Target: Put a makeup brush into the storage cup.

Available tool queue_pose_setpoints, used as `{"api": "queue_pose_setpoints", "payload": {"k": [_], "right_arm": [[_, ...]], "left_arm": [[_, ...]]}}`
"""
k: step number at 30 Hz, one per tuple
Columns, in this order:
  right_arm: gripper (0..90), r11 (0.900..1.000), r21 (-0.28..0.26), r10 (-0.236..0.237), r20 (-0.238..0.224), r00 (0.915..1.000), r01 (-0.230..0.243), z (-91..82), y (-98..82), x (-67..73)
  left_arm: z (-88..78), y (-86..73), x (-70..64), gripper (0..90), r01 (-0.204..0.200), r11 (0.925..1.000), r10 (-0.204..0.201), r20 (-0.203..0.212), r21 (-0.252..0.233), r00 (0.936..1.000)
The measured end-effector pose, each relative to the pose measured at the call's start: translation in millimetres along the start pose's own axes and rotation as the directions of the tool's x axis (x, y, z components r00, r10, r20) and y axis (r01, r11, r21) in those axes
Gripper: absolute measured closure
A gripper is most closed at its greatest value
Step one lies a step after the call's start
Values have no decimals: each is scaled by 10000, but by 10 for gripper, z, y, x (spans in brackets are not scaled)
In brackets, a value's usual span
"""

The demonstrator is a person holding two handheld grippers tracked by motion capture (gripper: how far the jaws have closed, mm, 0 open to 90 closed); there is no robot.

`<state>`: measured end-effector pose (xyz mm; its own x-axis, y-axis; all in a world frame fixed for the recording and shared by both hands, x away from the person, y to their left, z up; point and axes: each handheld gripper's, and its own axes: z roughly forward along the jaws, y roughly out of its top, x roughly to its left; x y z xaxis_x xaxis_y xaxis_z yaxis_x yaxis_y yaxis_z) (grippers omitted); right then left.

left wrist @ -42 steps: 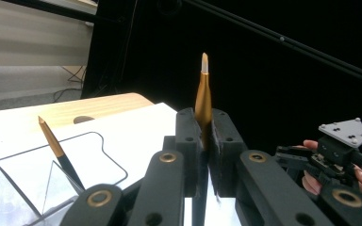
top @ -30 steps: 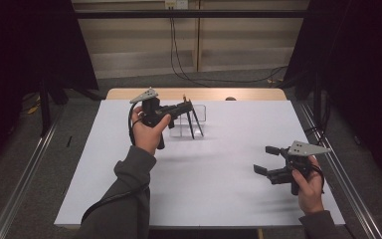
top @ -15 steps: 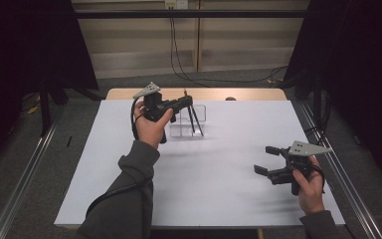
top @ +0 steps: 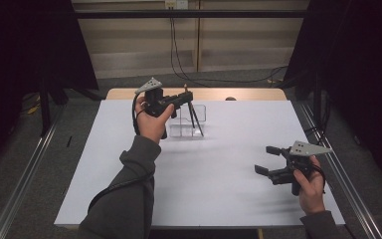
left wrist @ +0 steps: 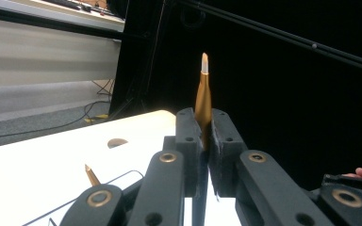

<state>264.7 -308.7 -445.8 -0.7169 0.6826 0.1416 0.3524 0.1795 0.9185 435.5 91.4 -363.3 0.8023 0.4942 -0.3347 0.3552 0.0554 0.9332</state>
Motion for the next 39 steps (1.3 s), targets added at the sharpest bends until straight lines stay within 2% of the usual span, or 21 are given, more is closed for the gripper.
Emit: {"api": "queue_pose_setpoints", "payload": {"k": [1,2,5,8,11,12,16,18,20,22,26,28,29,31,39], "right_arm": [[86,10000,1,17,-8,10000,-17,0,1,1],[86,10000,-11,20,-16,10000,-20,1,3,1],[86,10000,4,3,-44,10000,-3,7,6,3],[86,10000,25,-18,-86,10000,18,7,3,-2],[86,10000,26,-25,-88,10000,25,5,2,-4],[86,10000,12,-22,-69,10000,23,5,1,-4],[86,10000,5,23,-18,10000,-23,0,-2,-5],[86,10000,17,-28,-37,10000,28,-3,-6,-9],[86,10000,9,29,-25,10000,-29,-10,-9,-10],[86,10000,-9,45,-19,10000,-45,-15,-10,-12],[86,10000,-27,0,-75,10000,0,-18,-11,-15],[86,10000,-27,-6,-52,10000,6,-16,-10,-14],[86,10000,-48,-18,-64,10000,18,-14,-9,-13],[86,10000,-27,-25,-56,10000,25,-14,-8,-10],[86,10000,-55,-9,-107,9999,8,-18,-11,-19]], "left_arm": [[8,5,-7,839,107,9999,-107,-5,-87,9999],[0,14,7,839,-67,10000,67,41,41,10000],[25,31,3,839,94,9999,-94,-23,-77,10000],[24,50,36,839,-98,9999,98,-59,53,9999],[47,60,36,839,103,9999,-104,-69,-108,9999],[47,67,43,839,-18,10000,18,-60,-45,10000],[71,91,58,839,-43,9999,42,-109,-93,9999],[76,109,78,839,-198,9998,198,-183,-22,9996],[90,126,83,839,-63,9998,56,-311,-212,9995],[95,142,93,839,-179,9997,173,-377,-151,9991],[123,163,101,839,-87,9994,67,-554,-347,9984],[126,169,112,839,-183,9993,164,-630,-312,9979],[137,168,113,839,-116,9993,93,-625,-369,9980],[146,163,125,839,-283,9993,267,-677,-225,9973],[208,130,142,839,-256,9993,233,-799,-275,9965]]}}
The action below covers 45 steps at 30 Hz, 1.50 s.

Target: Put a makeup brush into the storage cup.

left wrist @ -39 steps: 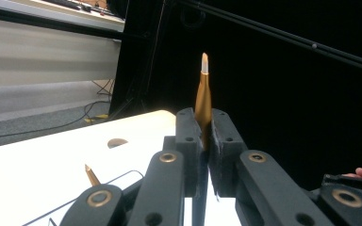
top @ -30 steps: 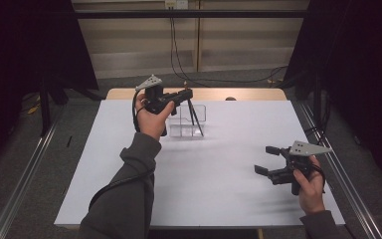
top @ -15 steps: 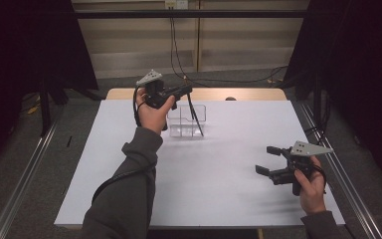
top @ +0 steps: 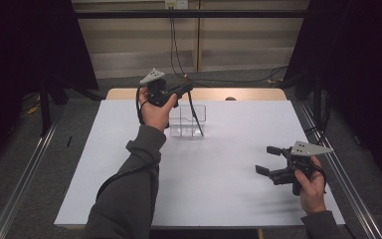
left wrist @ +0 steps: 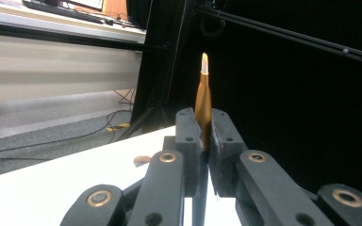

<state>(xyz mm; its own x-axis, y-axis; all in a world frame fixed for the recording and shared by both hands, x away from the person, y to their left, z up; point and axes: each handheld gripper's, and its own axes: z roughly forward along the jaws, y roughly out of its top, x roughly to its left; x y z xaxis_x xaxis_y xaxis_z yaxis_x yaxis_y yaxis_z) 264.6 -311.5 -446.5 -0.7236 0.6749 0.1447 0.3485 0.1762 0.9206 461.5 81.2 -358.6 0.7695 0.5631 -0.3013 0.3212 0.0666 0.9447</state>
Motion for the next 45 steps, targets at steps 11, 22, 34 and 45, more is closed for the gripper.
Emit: {"api": "queue_pose_setpoints", "payload": {"k": [11,22,34,45], "right_arm": [[85,10000,-11,9,-37,10000,-9,-5,-1,-6],[84,10000,-30,18,-65,10000,-18,-14,-1,-18],[83,10000,-51,5,-62,10000,-5,-17,0,-18],[83,10000,-90,30,-92,10000,-31,-18,-2,-21]], "left_arm": [[103,-51,5,839,-221,9996,223,-147,149,9996],[183,-90,-1,839,-454,9988,459,-254,209,9986],[224,-136,22,839,-600,9971,625,-544,467,9966],[234,-187,22,839,-606,9967,631,-443,548,9970]]}}
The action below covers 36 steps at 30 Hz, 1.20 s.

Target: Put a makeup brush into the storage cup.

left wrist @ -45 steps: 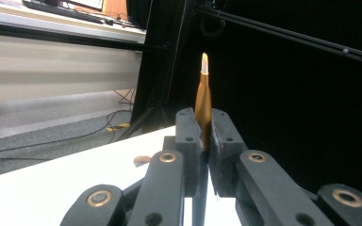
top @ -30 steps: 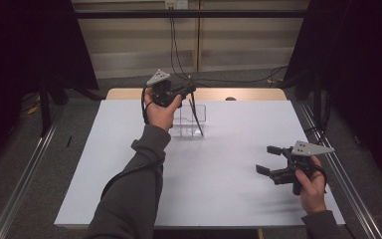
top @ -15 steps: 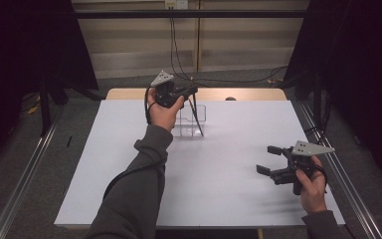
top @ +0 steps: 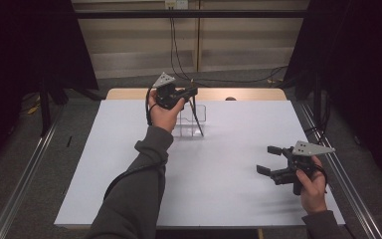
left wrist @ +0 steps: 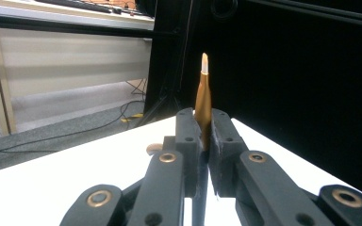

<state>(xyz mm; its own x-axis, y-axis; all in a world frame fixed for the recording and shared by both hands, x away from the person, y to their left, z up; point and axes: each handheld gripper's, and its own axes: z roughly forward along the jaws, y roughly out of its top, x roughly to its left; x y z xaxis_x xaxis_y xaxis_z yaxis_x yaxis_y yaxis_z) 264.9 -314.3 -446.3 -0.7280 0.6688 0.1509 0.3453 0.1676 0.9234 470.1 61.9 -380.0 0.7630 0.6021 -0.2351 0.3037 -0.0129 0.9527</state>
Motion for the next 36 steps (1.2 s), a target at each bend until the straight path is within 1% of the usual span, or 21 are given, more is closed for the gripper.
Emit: {"api": "queue_pose_setpoints", "payload": {"k": [1,2,3,4,5,6,9,12,13,19,20,23,25,26,28,29,30,31,33,34,36], "right_arm": [[83,10000,9,-4,14,10000,4,0,1,0],[83,10000,1,-7,8,10000,7,1,1,-1],[83,10000,6,-15,1,10000,15,2,1,-1],[83,10000,11,-17,3,10000,17,3,2,0],[83,10000,13,-13,-6,10000,13,5,1,-1],[83,10000,26,1,3,10000,-1,5,1,2],[83,10000,43,-27,-41,10000,27,7,1,2],[83,10000,41,-15,-34,10000,15,9,-1,4],[83,10000,43,-24,-35,10000,24,9,-2,3],[83,10000,24,-10,-52,10000,10,13,-3,2],[83,10000,44,34,-18,10000,-34,14,-2,7],[83,10000,33,-17,-51,10000,17,15,-3,5],[82,10000,17,15,-56,10000,-15,13,-3,3],[83,10000,8,10,-32,10000,-10,13,-3,2],[83,10000,11,-20,-69,10000,20,12,-3,1],[83,10000,20,-8,-51,10000,8,11,-3,3],[83,10000,10,11,-70,10000,-11,9,-2,4],[83,10000,-9,-8,-60,10000,8,9,0,4],[82,10000,-43,-29,-47,10000,29,5,4,7],[82,9999,-80,-67,-55,10000,66,2,5,8],[82,9999,-110,-76,-31,10000,75,-2,9,12]], "left_arm": [[5,-7,0,838,24,10000,-24,51,-2,10000],[1,-11,-4,839,-17,9999,18,-72,102,10000],[-1,-18,5,839,-63,9999,63,10,131,10000],[-1,-21,-1,839,-48,9998,49,-76,176,10000],[1,-26,5,839,-78,9998,76,83,172,9999],[3,-31,-2,839,-40,9998,38,108,170,9999],[3,-45,-11,839,-32,9997,34,-74,233,10000],[-2,-61,6,838,-37,9995,35,63,301,10000],[-1,-67,-6,839,16,9996,-12,-128,294,9999],[9,-95,11,838,38,9996,-43,166,295,9999],[8,-98,0,838,67,9995,-65,-78,313,9999],[10,-106,8,838,-18,9992,13,121,397,9999],[17,-116,5,838,38,9994,-44,177,342,9998],[17,-117,-5,838,27,9990,-27,-4,441,10000],[20,-128,-10,838,64,9990,-62,-31,450,10000],[25,-139,-2,838,92,9993,-98,174,365,9998],[27,-146,-9,838,134,9993,-135,17,354,9999],[28,-151,-8,838,113,9991,-116,68,417,9999],[21,-157,-5,837,40,9986,-40,0,522,10000],[28,-163,-13,837,83,9989,-82,-30,456,10000],[33,-172,-8,837,80,9990,-86,137,435,9999]]}}
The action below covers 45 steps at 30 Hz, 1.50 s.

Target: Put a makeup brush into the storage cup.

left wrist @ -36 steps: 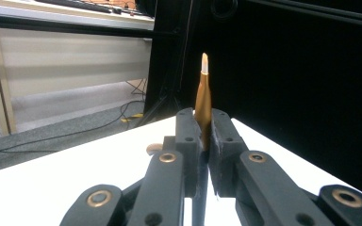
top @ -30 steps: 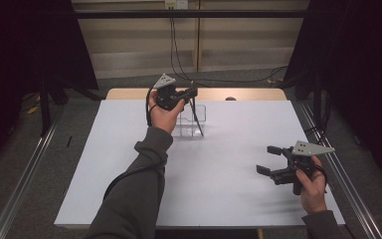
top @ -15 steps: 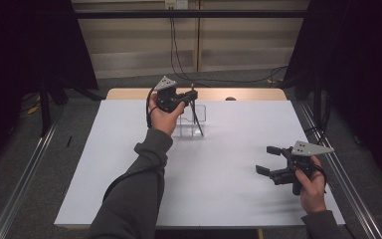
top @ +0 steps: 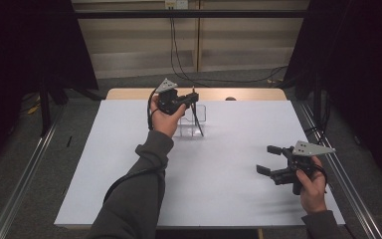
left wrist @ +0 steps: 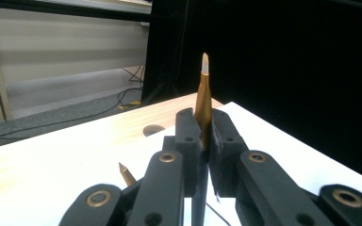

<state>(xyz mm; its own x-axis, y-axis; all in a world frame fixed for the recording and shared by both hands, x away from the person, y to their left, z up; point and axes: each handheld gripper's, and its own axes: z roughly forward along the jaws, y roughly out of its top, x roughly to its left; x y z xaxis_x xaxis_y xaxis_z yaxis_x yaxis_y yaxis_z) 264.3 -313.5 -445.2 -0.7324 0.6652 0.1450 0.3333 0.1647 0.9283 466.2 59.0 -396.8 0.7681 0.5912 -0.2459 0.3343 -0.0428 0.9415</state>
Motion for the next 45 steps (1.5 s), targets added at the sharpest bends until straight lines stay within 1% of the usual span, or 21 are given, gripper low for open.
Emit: {"api": "queue_pose_setpoints", "payload": {"k": [2,6,7,8,9,12,13,14,17,18,19,20,21,22,23,28,29,30,37,41,45], "right_arm": [[82,10000,0,-19,-7,10000,19,0,0,2],[82,10000,54,-71,8,10000,71,3,0,9],[82,9999,48,-118,-2,9999,118,5,1,7],[82,9999,51,-117,1,9999,117,5,1,8],[82,9999,54,-118,-3,9999,118,6,1,8],[82,9999,54,-119,-3,9999,119,5,1,8],[82,9999,73,-81,14,10000,81,2,0,9],[82,10000,64,-71,12,10000,71,3,-1,8],[82,9999,63,-114,-12,9999,114,5,1,8],[82,9999,65,-107,-9,9999,107,6,1,9],[82,9999,85,-73,-14,10000,74,6,1,11],[82,9999,87,-64,-9,10000,64,7,1,12],[82,10000,79,-59,-5,10000,59,7,1,12],[82,9999,88,-80,-19,10000,80,7,2,11],[82,9999,69,-87,-21,10000,87,8,3,10],[82,9999,93,-64,-1,10000,64,8,0,10],[82,9999,86,-58,5,10000,58,8,1,11],[82,9999,94,-75,-16,10000,75,8,1,10],[82,10000,68,-49,11,10000,49,2,2,6],[82,10000,70,-39,5,10000,39,3,2,7],[82,9999,83,-65,-6,10000,65,4,3,8]], "left_arm": [[-3,-4,-9,837,55,10000,-53,-172,75,9998],[10,-19,-13,837,93,9999,-92,-128,107,9999],[14,-25,-4,838,61,9999,-61,11,93,10000],[9,-26,3,837,-2,9999,2,-6,155,10000],[7,-27,-2,837,42,9998,-40,-129,186,9999],[11,-37,-7,837,67,9998,-62,-206,209,9998],[9,-40,-3,837,19,9996,-15,-130,274,9999],[15,-47,1,837,51,9998,-51,10,186,10000],[17,-65,-13,837,126,9996,-121,-195,244,9997],[15,-72,-4,837,68,9995,-65,-101,309,9999],[24,-85,-5,837,170,9996,-170,11,221,9999],[22,-92,-11,837,100,9994,-95,-151,343,9998],[25,-100,-9,837,138,9993,-135,-85,334,9999],[25,-111,5,837,44,9993,-45,24,371,10000],[30,-120,-7,837,153,9991,-149,-109,390,9998],[37,-142,2,837,151,9990,-150,-36,416,9999],[33,-140,0,837,127,9986,-120,-149,508,9998],[36,-144,4,837,162,9987,-159,-72,479,9998],[28,-150,-4,837,180,9988,-171,-200,448,9997],[30,-164,7,837,178,9988,-177,-33,456,9998],[25,-166,14,837,173,9984,-169,-84,538,9998]]}}
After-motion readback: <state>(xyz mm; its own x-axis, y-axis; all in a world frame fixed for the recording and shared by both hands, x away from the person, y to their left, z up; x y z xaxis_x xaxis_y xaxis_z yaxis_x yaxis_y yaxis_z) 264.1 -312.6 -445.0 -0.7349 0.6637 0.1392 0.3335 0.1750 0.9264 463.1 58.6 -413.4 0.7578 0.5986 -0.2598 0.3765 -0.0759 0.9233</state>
